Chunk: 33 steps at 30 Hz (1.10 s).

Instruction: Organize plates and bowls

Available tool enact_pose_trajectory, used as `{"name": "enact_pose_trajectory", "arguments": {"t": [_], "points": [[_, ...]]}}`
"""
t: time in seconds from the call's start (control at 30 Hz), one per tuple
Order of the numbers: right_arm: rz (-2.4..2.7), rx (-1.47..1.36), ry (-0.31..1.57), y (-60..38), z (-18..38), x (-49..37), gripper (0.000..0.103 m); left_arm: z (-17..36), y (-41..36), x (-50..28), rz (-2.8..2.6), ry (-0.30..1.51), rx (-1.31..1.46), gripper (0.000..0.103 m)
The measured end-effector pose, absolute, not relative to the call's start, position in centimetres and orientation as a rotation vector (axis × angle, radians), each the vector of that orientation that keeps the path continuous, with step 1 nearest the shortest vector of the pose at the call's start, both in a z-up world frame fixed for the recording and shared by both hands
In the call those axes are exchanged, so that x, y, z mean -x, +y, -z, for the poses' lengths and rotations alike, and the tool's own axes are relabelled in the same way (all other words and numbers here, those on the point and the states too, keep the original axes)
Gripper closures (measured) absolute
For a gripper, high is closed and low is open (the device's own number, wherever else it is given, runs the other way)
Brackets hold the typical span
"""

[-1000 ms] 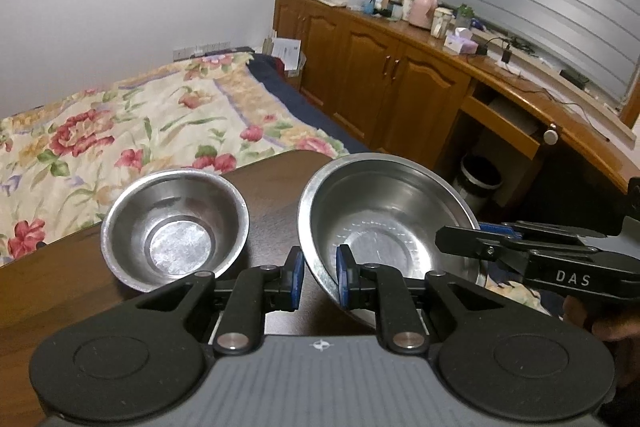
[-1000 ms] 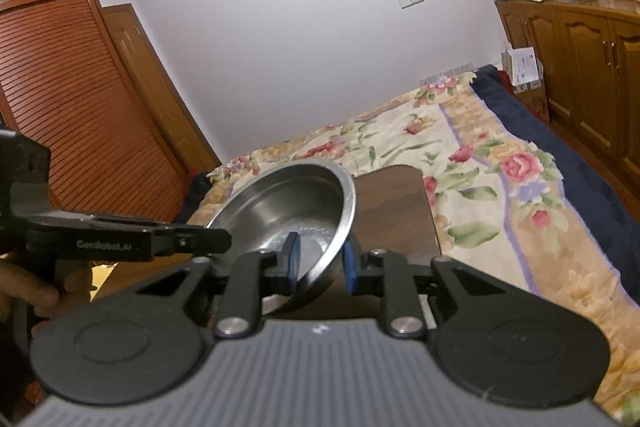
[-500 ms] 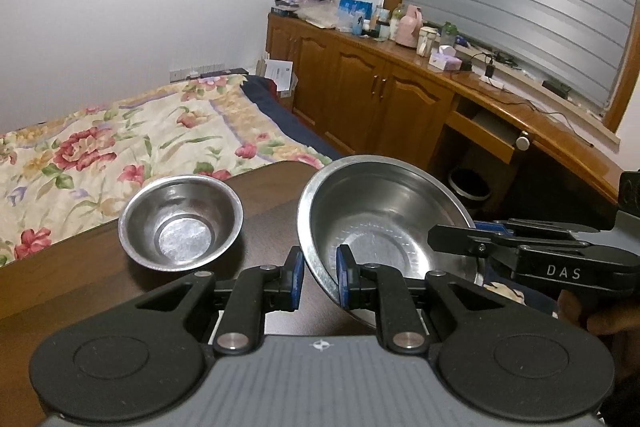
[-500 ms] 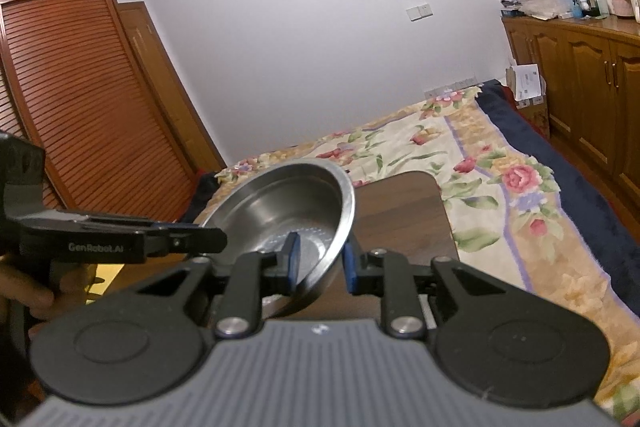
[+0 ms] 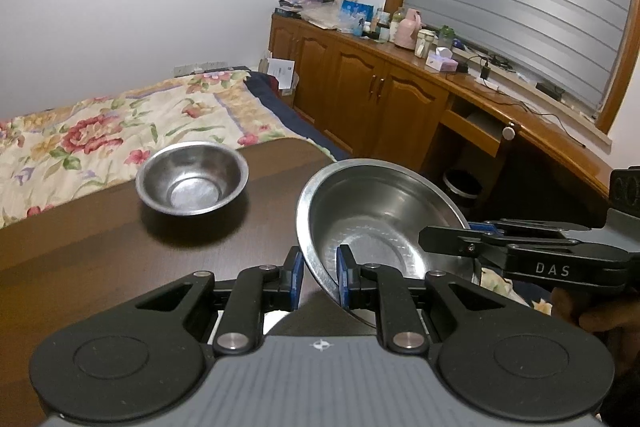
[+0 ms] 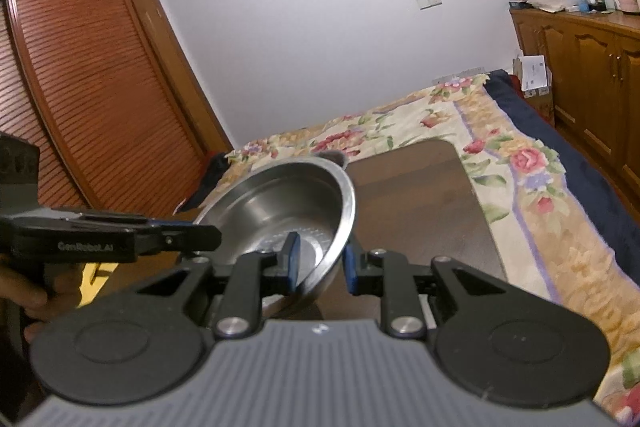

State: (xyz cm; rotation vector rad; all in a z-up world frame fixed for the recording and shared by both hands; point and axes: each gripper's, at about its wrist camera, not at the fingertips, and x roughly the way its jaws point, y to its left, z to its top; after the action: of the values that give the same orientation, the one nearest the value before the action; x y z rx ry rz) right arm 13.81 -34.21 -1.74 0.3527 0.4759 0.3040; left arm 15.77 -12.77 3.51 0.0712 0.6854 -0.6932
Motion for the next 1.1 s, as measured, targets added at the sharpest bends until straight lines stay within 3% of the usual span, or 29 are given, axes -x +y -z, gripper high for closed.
{"name": "enact_pose_trajectory", "arguments": {"t": [0.57, 1.1], "points": [[-0.345, -0.342, 0.553, -31.1, 4.5, -11.5, 0.078, -0.7, -9.3, -11.2, 0.649, 0.709, -0.047, 0.084], [-0.304, -0.137, 0.541, -28.8, 4.0, -10.8, 0.078, 1.2, -9.9, -10.6, 0.610, 0.700, -0.150, 0.082]]}}
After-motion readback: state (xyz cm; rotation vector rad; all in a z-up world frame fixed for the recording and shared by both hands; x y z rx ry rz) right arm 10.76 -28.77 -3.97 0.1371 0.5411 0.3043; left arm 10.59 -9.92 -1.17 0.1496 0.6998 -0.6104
